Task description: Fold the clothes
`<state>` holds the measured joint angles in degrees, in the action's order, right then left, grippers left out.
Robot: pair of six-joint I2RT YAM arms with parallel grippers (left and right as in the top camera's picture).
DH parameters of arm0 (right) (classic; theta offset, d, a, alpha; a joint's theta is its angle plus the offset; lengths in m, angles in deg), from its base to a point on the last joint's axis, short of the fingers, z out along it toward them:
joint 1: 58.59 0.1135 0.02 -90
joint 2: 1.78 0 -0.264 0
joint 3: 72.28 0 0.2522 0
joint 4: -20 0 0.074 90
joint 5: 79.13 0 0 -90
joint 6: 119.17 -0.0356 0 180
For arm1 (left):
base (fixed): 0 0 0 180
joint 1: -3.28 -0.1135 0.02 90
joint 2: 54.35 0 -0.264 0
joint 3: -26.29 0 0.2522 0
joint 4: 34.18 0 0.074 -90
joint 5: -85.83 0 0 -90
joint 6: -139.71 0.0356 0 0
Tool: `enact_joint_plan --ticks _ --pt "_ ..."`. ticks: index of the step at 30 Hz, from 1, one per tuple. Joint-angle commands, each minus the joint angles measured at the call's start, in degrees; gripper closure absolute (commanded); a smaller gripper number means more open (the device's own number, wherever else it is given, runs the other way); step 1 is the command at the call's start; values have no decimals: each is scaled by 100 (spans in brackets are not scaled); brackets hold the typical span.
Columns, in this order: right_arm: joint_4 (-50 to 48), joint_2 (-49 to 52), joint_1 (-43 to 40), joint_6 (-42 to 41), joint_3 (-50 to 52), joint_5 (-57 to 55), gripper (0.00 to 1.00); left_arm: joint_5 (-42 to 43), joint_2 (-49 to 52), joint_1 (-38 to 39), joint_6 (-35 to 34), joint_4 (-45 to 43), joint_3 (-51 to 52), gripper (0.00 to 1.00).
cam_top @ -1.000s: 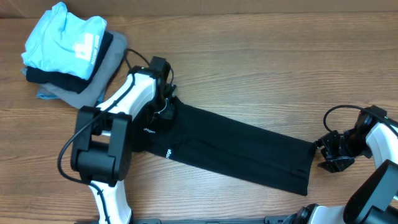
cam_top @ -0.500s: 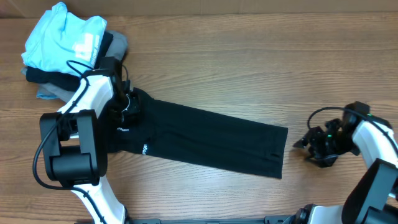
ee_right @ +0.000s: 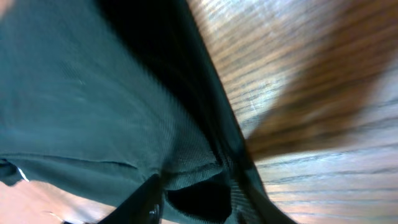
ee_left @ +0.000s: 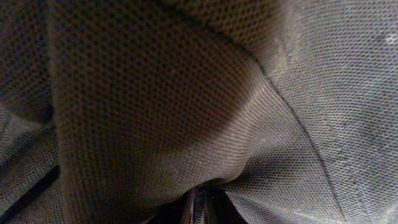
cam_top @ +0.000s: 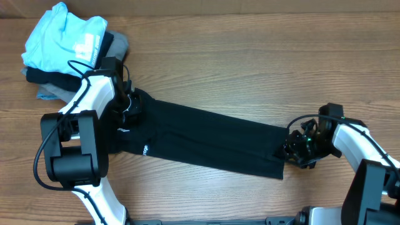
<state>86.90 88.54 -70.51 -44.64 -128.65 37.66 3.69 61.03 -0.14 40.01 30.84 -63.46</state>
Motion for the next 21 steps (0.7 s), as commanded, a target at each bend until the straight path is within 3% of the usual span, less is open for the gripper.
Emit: enact_joint_plan --ticks 1,2,4,12,19,20,21 --pt "-105 -94 61 -168 179 125 80 -337 310 11 72 42 275 89" --pt "-94 -96 61 -166 175 120 89 -339 310 11 72 50 275 88" --pt "-63 -96 35 -96 131 111 96 -339 310 11 72 74 275 89" --pt "848 -96 -96 -85 -286 -903 96 -385 310 7 92 98 275 89" --pt "911 -96 -96 -166 -284 -796 95 -378 310 7 92 96 275 88" --pt "898 -96 -96 -166 -284 -726 82 -380 310 7 92 96 275 87" --pt "881 -96 -94 -164 -282 -662 58 -380 310 7 92 94 275 87"
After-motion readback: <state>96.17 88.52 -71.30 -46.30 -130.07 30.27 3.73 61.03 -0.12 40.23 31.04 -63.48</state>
